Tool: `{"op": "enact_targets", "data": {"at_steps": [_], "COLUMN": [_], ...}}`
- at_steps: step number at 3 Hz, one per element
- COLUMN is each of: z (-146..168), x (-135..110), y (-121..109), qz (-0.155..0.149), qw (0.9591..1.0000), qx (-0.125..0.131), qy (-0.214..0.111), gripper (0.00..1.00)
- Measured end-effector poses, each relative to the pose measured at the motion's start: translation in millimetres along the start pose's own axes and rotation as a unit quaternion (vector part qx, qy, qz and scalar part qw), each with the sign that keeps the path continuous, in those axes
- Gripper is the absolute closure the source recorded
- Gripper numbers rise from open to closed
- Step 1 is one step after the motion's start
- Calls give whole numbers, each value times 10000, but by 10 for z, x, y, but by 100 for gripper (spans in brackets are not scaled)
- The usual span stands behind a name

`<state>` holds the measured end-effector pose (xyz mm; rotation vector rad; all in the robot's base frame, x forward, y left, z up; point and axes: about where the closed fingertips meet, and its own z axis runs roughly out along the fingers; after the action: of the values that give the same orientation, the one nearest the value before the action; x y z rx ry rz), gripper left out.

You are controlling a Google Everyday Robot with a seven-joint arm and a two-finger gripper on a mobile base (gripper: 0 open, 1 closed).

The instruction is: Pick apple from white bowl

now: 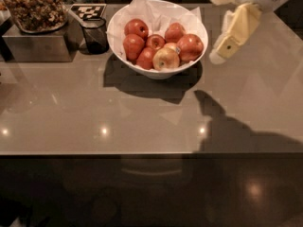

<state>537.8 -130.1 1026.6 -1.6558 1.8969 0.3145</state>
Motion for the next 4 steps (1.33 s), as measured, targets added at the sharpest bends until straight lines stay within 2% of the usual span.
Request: {"op": "enact_targets", "data": {"at_steps": [1, 2, 3, 4], "z": [-18, 20, 208, 216], "x": [181, 132, 32, 20], "y": [32, -182, -320, -319], "qz": [413, 693, 671, 661], "qw": [9988, 9949, 9953, 9954], "qx": [238, 659, 616, 609], "qy": [-104, -330, -328, -331], "gripper": [0, 0, 0, 19]}}
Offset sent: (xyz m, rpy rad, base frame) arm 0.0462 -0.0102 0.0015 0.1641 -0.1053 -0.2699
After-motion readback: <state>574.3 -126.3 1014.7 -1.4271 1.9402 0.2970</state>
